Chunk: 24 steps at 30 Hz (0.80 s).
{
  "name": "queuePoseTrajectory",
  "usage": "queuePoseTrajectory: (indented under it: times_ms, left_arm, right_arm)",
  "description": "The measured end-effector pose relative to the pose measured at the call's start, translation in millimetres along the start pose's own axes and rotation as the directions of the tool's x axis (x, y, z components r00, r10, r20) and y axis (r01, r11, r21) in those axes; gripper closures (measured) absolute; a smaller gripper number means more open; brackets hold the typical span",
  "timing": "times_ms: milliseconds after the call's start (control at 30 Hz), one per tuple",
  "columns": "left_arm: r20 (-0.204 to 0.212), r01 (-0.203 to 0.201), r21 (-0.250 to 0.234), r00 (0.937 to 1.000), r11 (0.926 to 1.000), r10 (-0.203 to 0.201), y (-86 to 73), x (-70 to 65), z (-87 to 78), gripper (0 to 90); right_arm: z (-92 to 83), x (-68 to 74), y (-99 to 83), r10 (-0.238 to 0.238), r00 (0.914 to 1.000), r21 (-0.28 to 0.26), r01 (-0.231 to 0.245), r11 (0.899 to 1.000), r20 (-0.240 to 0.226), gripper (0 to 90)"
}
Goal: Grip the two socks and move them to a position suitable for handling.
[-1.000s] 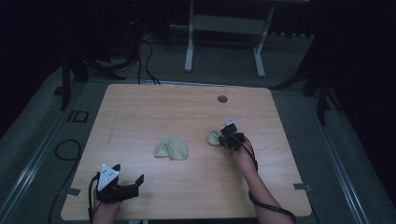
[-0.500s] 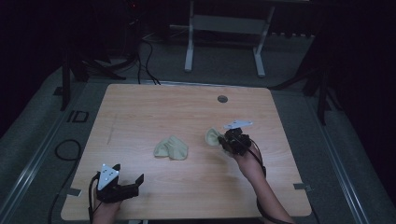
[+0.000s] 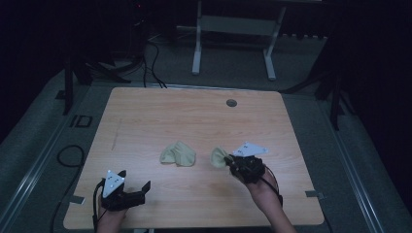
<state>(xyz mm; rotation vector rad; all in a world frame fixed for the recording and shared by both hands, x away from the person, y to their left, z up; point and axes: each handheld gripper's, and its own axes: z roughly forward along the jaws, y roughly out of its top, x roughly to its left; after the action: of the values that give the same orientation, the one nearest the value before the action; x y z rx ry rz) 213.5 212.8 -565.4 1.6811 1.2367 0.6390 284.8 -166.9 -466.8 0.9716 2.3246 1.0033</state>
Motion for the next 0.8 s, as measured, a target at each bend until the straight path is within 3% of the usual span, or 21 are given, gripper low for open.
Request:
queuePoseTrajectory:
  times_ms: [267,600,800]
  left_arm:
    - [0.006,-0.002,0.007,1.0000,1.0000,0.002,-0.1,-1.5,1.5,1.2]
    - [0.015,0.004,0.007,0.9999,1.0000,-0.004,-0.2,-0.9,1.3,1.2]
    - [0.017,-0.001,0.009,0.9998,1.0000,0.001,-0.2,-2.1,1.4,1.2]
  right_arm:
    - [32.2,18.6,-30.6,0.015,0.9998,0.074,-0.014,0.997,-0.010,80.9]
    - [62.8,34.3,-52.9,-0.014,0.9993,0.166,0.020,0.986,-0.035,79.2]
    - [65.3,41.8,-60.0,-0.010,0.9990,0.155,0.017,0.988,-0.043,55.8]
